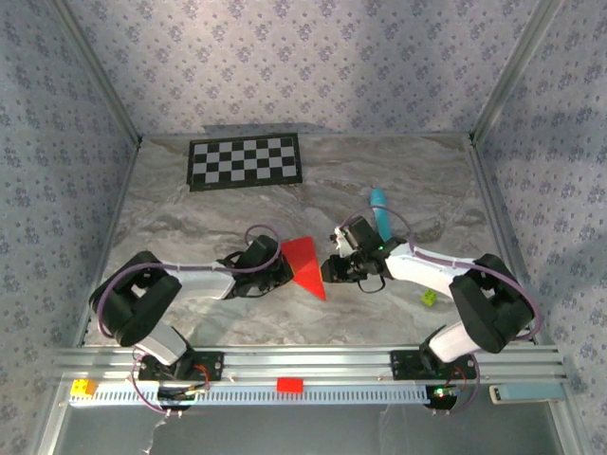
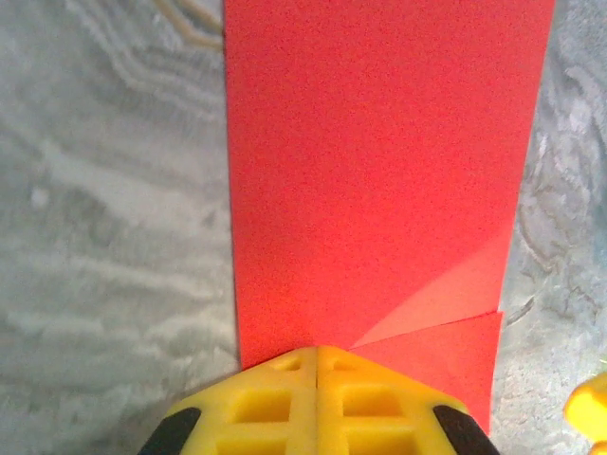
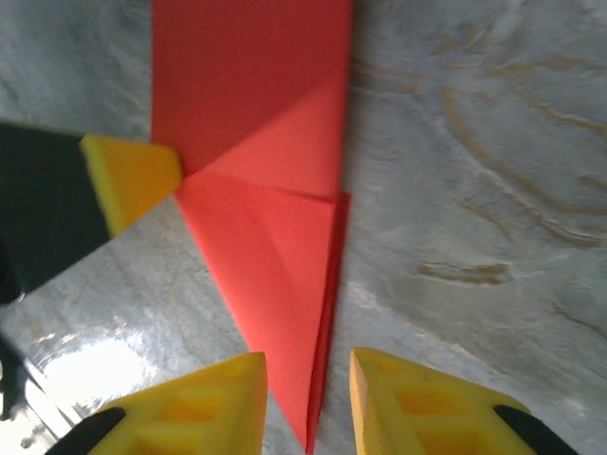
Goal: Fold a paper plane with a square sheet of paper (pick it up from the middle)
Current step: Third fold the triangle at the center of the table.
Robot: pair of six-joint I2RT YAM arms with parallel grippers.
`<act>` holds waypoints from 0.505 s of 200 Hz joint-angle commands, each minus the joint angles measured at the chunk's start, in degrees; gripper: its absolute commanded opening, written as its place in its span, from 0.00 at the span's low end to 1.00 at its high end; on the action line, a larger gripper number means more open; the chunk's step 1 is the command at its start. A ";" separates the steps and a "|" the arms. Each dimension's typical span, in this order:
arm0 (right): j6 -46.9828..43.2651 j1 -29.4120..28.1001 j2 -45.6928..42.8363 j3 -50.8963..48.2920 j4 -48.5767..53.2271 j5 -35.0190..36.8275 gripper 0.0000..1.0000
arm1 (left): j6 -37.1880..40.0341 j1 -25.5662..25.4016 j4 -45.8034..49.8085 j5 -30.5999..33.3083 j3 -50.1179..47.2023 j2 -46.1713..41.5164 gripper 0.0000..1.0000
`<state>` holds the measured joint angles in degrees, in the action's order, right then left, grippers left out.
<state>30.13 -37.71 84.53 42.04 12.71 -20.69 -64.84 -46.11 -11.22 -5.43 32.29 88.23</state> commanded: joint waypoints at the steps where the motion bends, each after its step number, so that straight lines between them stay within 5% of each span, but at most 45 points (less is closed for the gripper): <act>1: 2.73 -0.81 -1.63 0.11 1.32 6.41 0.32 | -1.92 -0.67 3.29 3.87 -0.40 -2.75 0.04; 78: 7.73 -1.59 -5.08 -1.92 -5.03 9.25 0.50 | 4.43 1.76 10.88 4.98 0.84 -12.63 0.32; 101: 7.81 -1.62 -3.69 -1.32 -5.05 8.57 0.48 | 4.72 4.76 9.87 2.97 -0.93 -15.18 0.39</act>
<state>36.53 -39.07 80.29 41.04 8.93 -12.64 -61.60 -43.88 -2.70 -1.50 32.45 75.77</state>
